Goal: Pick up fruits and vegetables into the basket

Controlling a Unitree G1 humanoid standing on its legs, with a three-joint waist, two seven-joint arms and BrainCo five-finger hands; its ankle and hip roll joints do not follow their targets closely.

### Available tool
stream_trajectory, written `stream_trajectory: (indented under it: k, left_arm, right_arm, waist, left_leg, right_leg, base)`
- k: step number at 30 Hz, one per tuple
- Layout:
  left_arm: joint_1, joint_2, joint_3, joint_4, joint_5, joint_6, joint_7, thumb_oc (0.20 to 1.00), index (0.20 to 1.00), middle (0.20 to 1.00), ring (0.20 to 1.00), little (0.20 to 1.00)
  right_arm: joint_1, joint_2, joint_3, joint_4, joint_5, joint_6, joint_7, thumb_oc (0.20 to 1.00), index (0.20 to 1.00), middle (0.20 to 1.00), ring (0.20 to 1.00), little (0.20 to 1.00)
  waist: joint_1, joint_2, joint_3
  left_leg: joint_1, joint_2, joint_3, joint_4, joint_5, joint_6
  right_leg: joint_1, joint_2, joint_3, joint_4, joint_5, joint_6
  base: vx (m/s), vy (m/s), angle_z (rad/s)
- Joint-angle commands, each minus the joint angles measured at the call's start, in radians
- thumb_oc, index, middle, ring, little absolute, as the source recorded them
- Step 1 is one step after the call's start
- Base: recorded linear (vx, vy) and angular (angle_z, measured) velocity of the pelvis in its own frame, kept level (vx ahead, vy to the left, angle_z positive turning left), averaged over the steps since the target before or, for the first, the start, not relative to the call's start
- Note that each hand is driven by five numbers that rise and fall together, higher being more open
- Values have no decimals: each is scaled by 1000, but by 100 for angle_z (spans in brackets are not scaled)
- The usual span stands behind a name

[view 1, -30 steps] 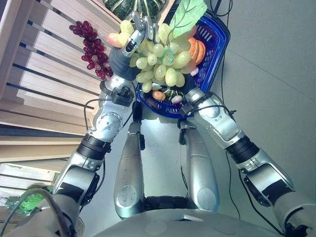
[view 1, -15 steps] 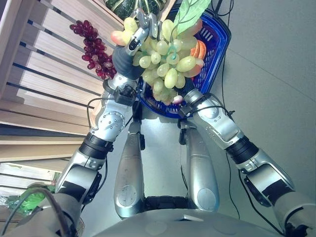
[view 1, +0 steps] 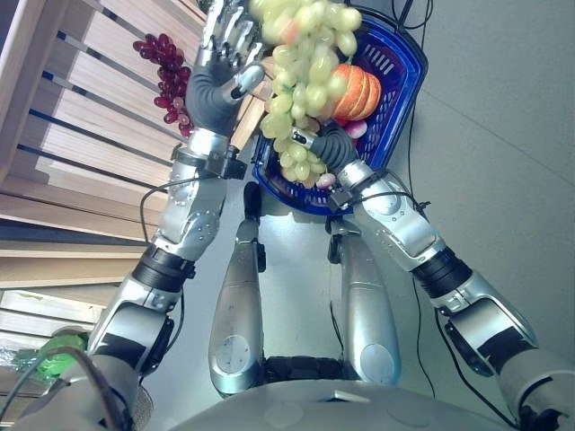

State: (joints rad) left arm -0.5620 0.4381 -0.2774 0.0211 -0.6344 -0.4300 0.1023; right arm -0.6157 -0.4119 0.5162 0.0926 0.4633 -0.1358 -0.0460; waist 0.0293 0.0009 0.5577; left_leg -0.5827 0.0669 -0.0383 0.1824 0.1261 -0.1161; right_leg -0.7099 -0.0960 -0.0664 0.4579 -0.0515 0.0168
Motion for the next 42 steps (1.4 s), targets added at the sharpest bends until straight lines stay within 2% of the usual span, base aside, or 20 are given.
stream_trajectory:
  k: [1,7,14,17,18,21,23,28,29,37,42]
  left_arm:
    - [15,16,78,-27,260,-74,178,1000,1000,1000,1000,1000]
    - [33,52,136,46,392,-48,318,1000,1000,1000,1000,1000]
    - [11,86,145,192,514,7,447,1000,1000,1000,1000,1000]
    - [-7,114,134,293,588,46,491,1000,1000,1000,1000,1000]
    - [-26,141,116,373,679,68,531,1000,1000,1000,1000,1000]
    - [-81,199,59,493,808,131,587,1000,1000,1000,1000,1000]
    - [-135,251,-11,567,875,185,589,1000,1000,1000,1000,1000]
    - [-248,301,-127,675,986,234,564,1000,1000,1000,1000,1000]
    - [-302,312,-177,713,1054,248,549,1000,1000,1000,1000,1000]
    - [-479,336,-382,812,1221,260,519,1000,1000,1000,1000,1000]
    - [-554,329,-475,851,1288,237,452,1000,1000,1000,1000,1000]
  right_arm:
    - [21,15,-51,-93,34,-128,-4,200,200,200,200,200]
    - [48,9,-87,-55,35,-167,-25,200,200,200,200,200]
    - [57,16,-98,1,67,-169,-56,200,200,200,200,200]
    - [59,7,-94,47,73,-152,-83,200,200,200,200,200]
    - [49,-9,-88,93,82,-143,-98,200,200,200,200,200]
    - [15,-49,-72,179,93,-112,-131,200,200,200,200,200]
    - [-26,-84,-57,252,103,-93,-123,200,200,200,200,200]
    - [-122,-126,-28,411,149,-29,-94,200,200,200,200,200]
    - [-168,-131,-18,481,170,6,-89,200,200,200,200,200]
    - [-322,-121,-1,726,147,104,-39,200,200,200,200,200]
    - [-389,-103,16,834,99,183,-3,200,200,200,200,200]
  waist:
    - [-3,36,-38]
    - [1,42,-38]
    - [-6,49,-38]
    - [-12,51,-38]
    - [-16,53,-38]
    - [-23,61,-38]
    - [-27,68,-38]
    - [-29,73,-38]
    - [-28,73,-38]
    - [-21,80,-38]
    - [-21,92,-38]
  left_leg:
    - [-21,-119,37,55,-92,78]
    - [-25,-115,41,59,-92,73]
    - [-31,-111,51,64,-90,67]
    - [-31,-107,57,67,-89,63]
    - [-31,-104,62,69,-89,60]
    - [-32,-99,71,68,-86,55]
    - [-37,-95,78,70,-83,51]
    - [-50,-89,86,80,-82,47]
    - [-57,-86,87,79,-81,46]
    - [-77,-89,83,80,-75,48]
    - [-84,-93,84,82,-72,47]
  right_leg:
    - [103,34,-104,-102,-30,1]
    - [99,33,-108,-90,-39,0]
    - [85,33,-106,-71,-48,-1]
    - [80,34,-101,-65,-51,-2]
    - [79,34,-99,-63,-52,-2]
    - [73,34,-93,-59,-53,-4]
    - [66,33,-89,-59,-52,-5]
    - [52,28,-93,-56,-46,-3]
    - [45,28,-93,-56,-43,-1]
    - [26,28,-99,-61,-28,5]
    - [17,23,-100,-63,-21,8]
  base:
    - [0,0,0]
    - [2,12,5]
    - [6,25,2]
    - [8,51,-5]
    - [8,72,-4]
    - [0,78,-2]
    - [-9,91,-3]
    - [-6,32,-3]
    - [0,0,0]
    - [0,0,0]
    - [0,0,0]
